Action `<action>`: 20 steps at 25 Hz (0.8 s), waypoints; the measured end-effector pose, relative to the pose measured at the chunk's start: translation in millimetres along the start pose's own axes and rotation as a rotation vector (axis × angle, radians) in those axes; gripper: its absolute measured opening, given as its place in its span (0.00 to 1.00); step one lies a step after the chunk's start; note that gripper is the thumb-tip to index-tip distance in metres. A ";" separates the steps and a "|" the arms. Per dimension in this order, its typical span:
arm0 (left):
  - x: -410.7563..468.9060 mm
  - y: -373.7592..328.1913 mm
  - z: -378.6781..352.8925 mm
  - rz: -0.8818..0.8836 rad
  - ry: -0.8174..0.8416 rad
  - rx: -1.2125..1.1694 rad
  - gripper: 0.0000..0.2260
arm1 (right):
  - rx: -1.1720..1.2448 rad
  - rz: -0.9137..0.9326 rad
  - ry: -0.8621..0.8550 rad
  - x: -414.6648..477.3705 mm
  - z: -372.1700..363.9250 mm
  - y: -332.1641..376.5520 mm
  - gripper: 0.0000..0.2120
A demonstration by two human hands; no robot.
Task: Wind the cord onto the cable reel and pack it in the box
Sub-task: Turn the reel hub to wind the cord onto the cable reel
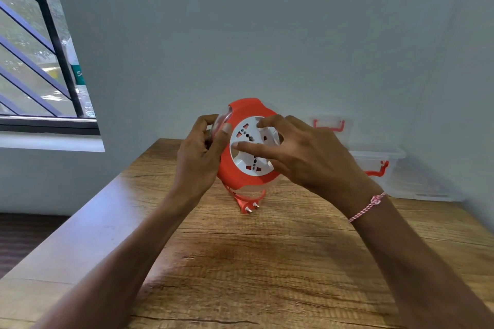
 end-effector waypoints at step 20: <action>-13.6 -14.4 -8.4 -0.014 -0.117 -0.079 0.20 | 0.285 -0.417 -0.188 4.1 14.9 -18.2 0.32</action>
Point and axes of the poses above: each hand's wrist, its own x-axis towards the middle knuckle, its own z-axis out of the back of the hand, y = z × x, the point moved 10 cm from there along x, towards the middle knuckle, and after that the axes turned 7 degrees about -z, right-handed, at the moved point
